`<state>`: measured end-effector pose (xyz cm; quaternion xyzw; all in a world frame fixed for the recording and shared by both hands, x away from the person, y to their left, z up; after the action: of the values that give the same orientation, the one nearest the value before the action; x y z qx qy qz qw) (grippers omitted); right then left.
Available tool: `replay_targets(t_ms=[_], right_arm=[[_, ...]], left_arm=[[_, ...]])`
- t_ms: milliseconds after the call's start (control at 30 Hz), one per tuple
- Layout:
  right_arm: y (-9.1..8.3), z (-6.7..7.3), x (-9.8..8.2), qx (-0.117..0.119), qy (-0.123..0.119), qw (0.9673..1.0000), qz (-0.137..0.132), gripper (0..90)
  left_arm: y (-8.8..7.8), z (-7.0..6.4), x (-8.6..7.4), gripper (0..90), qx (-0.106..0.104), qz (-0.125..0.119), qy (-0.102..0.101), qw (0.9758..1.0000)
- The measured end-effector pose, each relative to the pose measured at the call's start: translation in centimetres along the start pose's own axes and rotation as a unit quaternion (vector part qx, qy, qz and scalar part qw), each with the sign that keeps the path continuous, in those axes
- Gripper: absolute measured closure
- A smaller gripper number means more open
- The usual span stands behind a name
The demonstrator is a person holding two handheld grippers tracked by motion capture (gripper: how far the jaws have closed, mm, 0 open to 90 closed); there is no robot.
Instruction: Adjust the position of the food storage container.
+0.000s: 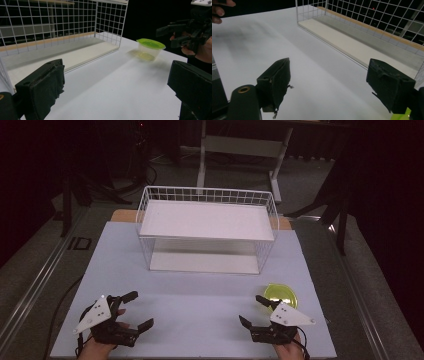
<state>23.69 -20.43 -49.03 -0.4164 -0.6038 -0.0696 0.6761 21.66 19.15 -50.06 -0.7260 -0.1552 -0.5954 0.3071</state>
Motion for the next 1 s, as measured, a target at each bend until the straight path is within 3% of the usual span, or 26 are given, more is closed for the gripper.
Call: replay_targets(t_ms=[100, 167, 333, 500, 600, 700, 800, 1000], right_arm=[[-0.2, 0.2, 0.4, 0.003, -0.004, 1.0, -0.007, 18.4], [-0.4, 0.3, 0.8, 0.008, 0.004, 0.9999, -0.014, 17.9], [-0.6, 0.2, 1.3, 0.009, 0.009, 0.9998, -0.015, 17.4], [-1.5, -0.5, 2.6, -0.007, 0.013, 0.9993, -0.034, 11.8], [-2.2, -1.9, 3.4, -0.026, 0.033, 0.9982, -0.043, 11.5], [-2.7, -3.6, 3.7, -0.038, 0.028, 0.9981, -0.039, 11.7], [-3.0, -5.1, 3.5, -0.046, 0.041, 0.9975, -0.034, 13.8], [-3.5, -7.8, 2.4, -0.053, 0.074, 0.9958, -0.013, 26.0]], left_arm=[[-0.1, 0.0, 0.1, 1.7, 0.015, -0.009, 0.024, 0.9996], [-0.1, 0.0, 0.2, 1.7, 0.007, -0.01, 0.012, 0.9998], [-0.1, 0.0, 0.2, 1.7, 0.003, -0.01, 0.006, 0.9999], [0.0, -0.2, 0.3, 1.7, -0.001, -0.009, 0.008, 0.9999], [0.0, -0.2, 0.2, 1.7, -0.001, -0.009, 0.009, 0.9999], [0.0, -0.3, 0.2, 1.7, 0.0, -0.008, 0.014, 0.9999], [0.1, -0.3, 0.2, 1.7, -0.003, -0.007, 0.012, 0.9999], [0.2, -0.4, 0.2, 1.7, -0.006, -0.008, 0.01, 0.9999]])
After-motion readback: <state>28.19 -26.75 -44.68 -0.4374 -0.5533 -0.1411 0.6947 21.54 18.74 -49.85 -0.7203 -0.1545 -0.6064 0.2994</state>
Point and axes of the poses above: each handheld gripper's, and its own axes: y roughly forward along the jaws, x roughly out of its top, z roughly to its left, the point moved 4 cm from there along y, roughly forward along the jaws, and after that the axes turned 6 degrees about z, right-handed, at the moved point
